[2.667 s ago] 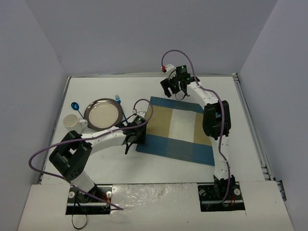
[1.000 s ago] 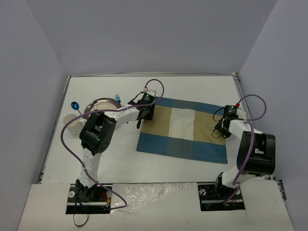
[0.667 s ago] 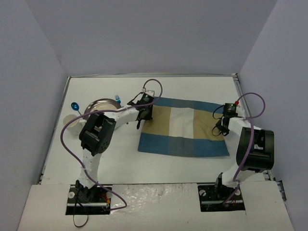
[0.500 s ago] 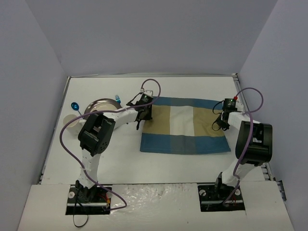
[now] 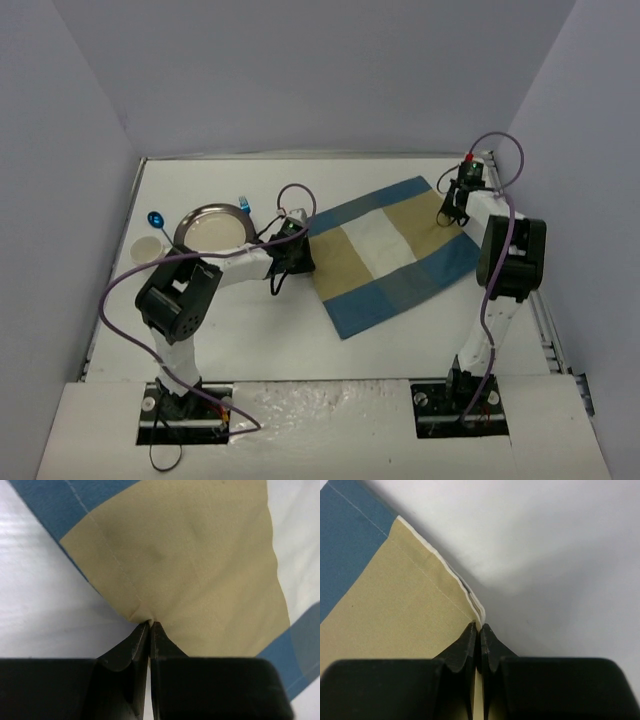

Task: Set the dinner table for one person

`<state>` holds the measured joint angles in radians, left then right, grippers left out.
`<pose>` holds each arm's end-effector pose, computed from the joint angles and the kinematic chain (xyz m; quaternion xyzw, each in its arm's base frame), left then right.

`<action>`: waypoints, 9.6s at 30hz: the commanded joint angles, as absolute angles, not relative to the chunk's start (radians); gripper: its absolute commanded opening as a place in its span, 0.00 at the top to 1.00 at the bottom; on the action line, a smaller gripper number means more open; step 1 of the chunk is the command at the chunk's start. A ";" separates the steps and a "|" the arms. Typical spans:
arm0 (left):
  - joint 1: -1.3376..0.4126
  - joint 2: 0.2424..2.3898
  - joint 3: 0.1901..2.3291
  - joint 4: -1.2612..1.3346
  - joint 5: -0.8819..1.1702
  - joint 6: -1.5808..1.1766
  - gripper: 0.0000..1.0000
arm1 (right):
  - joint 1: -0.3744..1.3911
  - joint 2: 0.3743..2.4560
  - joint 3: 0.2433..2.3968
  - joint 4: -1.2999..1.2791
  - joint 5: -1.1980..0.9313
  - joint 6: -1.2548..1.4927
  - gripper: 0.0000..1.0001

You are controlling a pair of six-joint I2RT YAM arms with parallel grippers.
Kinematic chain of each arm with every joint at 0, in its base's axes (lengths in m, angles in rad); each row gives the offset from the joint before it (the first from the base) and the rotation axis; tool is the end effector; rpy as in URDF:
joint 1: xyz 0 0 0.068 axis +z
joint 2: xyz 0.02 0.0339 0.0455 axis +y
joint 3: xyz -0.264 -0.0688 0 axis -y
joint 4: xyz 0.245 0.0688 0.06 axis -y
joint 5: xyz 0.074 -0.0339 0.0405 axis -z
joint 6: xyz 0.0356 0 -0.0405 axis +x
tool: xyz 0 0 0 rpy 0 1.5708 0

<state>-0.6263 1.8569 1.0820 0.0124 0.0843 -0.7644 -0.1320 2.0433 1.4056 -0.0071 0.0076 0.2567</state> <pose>0.3148 -0.2314 0.1626 -0.0468 0.9176 -0.2815 0.2768 0.4563 -0.0609 0.1850 0.1745 0.8775 0.0244 0.4460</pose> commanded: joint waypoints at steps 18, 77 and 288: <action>-0.704 1.832 0.983 -0.043 0.062 -0.911 0.96 | -0.123 2.255 1.737 0.029 -0.096 0.086 0.95; -0.581 1.855 1.132 -0.059 0.021 -0.551 0.66 | -0.400 1.799 0.864 0.452 -0.374 0.458 0.21; -0.673 2.101 1.139 1.207 0.412 -1.495 1.00 | 0.189 0.584 0.697 0.114 -0.294 0.420 0.00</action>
